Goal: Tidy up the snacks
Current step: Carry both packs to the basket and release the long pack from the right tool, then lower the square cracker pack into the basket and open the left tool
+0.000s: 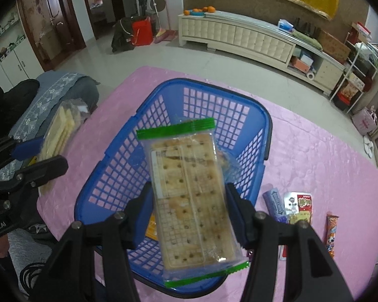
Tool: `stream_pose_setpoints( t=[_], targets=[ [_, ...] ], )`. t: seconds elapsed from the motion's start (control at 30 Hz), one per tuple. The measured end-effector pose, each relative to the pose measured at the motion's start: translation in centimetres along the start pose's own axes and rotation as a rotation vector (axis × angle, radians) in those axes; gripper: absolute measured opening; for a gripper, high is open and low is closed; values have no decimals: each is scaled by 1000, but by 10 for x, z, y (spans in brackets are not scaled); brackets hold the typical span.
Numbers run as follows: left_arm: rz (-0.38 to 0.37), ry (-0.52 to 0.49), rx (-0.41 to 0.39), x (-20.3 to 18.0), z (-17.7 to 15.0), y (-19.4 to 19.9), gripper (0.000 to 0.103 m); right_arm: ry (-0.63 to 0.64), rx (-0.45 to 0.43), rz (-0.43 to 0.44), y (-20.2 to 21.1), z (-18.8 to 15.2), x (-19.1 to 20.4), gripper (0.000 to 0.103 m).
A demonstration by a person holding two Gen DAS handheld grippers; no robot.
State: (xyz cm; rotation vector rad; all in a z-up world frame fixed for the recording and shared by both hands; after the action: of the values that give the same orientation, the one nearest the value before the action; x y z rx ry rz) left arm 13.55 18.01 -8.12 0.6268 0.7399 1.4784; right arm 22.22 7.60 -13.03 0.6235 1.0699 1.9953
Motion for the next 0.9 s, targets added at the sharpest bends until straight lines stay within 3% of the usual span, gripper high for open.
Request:
stream_pose_setpoints(
  t=[0.33, 0.4, 0.5, 0.9],
  targets=[
    [1, -5, -4, 2, 1, 3, 41, -9, -20, -38, 2, 1, -5, 61],
    [1, -5, -4, 1, 1, 4, 41, -5, -29, -48, 5, 3, -5, 72],
    [0, -5, -6, 1, 1, 4, 41, 2, -43, -52, 10, 3, -5, 79],
    [-8, -29, -9, -17, 8, 8, 41, -28, -65, -38, 31, -7, -25, 79]
  ],
)
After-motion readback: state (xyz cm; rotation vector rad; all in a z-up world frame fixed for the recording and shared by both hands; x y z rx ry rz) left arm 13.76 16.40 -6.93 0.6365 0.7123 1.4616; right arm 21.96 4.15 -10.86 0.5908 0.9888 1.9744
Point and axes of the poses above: each gripper's, at about its wrist camera, not at the fingertips, and y roughly against the way its jaws point, x to its left, z to its top, the point moved 4 cm from there along -y, roughly the way its jaws point, and after that the axes turned 7 degrees about -y, right-handed, at the moved point
